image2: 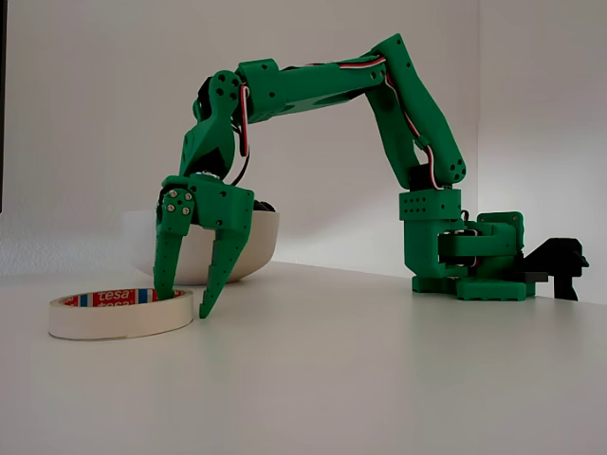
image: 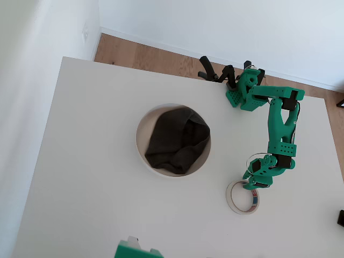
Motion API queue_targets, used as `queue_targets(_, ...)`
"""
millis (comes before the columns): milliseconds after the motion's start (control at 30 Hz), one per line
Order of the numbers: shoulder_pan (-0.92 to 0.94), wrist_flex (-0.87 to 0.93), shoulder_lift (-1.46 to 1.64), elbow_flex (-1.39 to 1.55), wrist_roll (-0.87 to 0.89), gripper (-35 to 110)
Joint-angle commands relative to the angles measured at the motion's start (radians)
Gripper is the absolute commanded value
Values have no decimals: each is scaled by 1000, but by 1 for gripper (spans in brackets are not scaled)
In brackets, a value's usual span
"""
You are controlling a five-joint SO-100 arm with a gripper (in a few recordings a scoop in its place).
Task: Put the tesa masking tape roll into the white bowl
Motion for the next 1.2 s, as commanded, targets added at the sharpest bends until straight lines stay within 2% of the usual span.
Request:
queue_targets(0, 3, 28, 8, -57, 8, 7)
queue_targets(67, 2, 37, -3, -67, 6, 3)
queue_targets(133, 2, 43, -8, -77, 9, -8)
queue_targets(633, -2, 46, 74, -78, 25, -8)
queue_targets(1167, 35, 337, 584, -213, 6, -8)
